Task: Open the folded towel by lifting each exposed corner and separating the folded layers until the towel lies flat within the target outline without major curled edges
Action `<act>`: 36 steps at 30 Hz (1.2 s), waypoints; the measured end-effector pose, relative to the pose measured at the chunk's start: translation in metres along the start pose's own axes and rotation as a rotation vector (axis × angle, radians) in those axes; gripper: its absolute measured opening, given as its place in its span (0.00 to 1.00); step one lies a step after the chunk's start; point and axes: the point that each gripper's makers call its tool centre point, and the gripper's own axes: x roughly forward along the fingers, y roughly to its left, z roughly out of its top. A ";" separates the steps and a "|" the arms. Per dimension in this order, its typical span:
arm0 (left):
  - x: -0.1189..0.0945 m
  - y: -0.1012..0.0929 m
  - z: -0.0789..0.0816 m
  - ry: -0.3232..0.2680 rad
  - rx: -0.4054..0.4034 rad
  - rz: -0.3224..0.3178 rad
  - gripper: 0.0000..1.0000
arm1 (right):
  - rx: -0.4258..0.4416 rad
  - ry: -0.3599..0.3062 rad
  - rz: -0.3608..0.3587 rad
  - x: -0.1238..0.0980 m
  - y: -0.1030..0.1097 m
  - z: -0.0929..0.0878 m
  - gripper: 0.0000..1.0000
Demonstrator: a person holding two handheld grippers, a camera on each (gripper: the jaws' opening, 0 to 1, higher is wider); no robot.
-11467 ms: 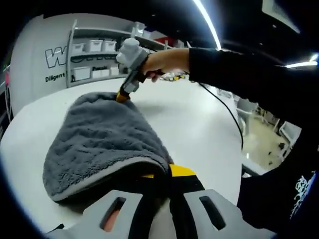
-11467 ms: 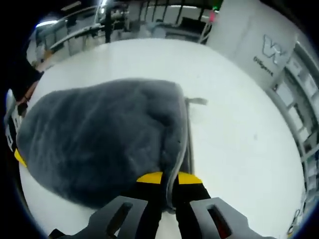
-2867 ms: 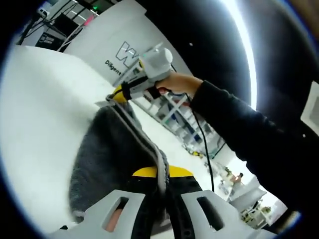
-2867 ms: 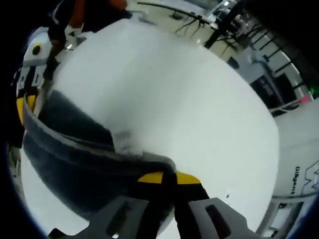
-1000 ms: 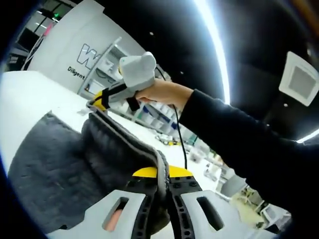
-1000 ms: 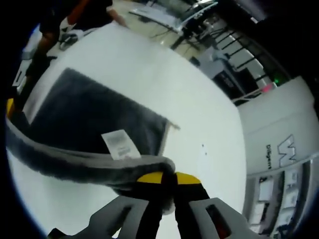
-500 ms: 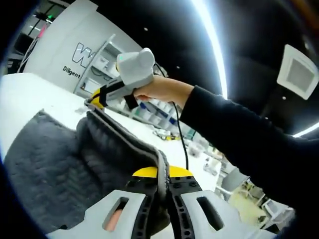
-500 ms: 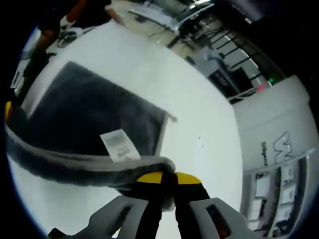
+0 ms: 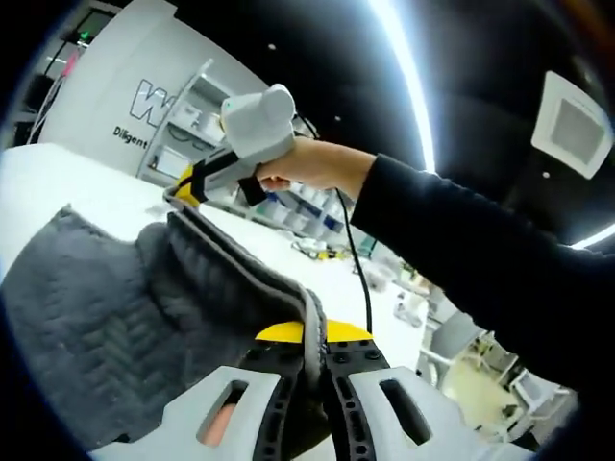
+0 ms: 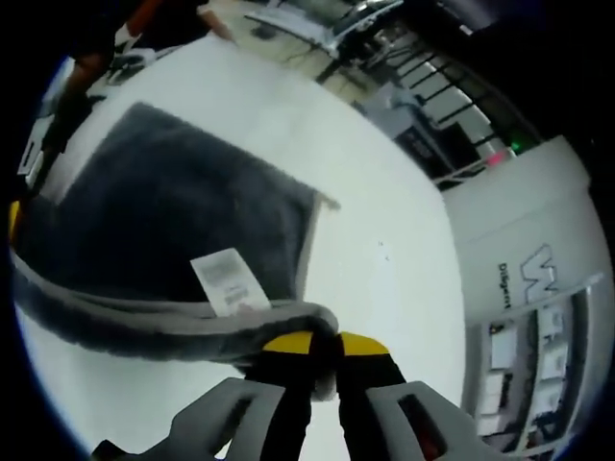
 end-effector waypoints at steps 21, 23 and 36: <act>0.034 -0.004 -0.048 0.120 0.041 -0.013 0.03 | 0.070 0.057 -0.025 0.003 0.015 -0.065 0.03; 0.037 -0.005 -0.054 0.136 0.036 -0.016 0.03 | 0.076 0.074 -0.016 0.006 0.020 -0.074 0.04; 0.051 -0.004 -0.075 0.187 0.015 0.001 0.03 | 0.101 0.137 -0.061 -0.010 0.014 -0.104 0.04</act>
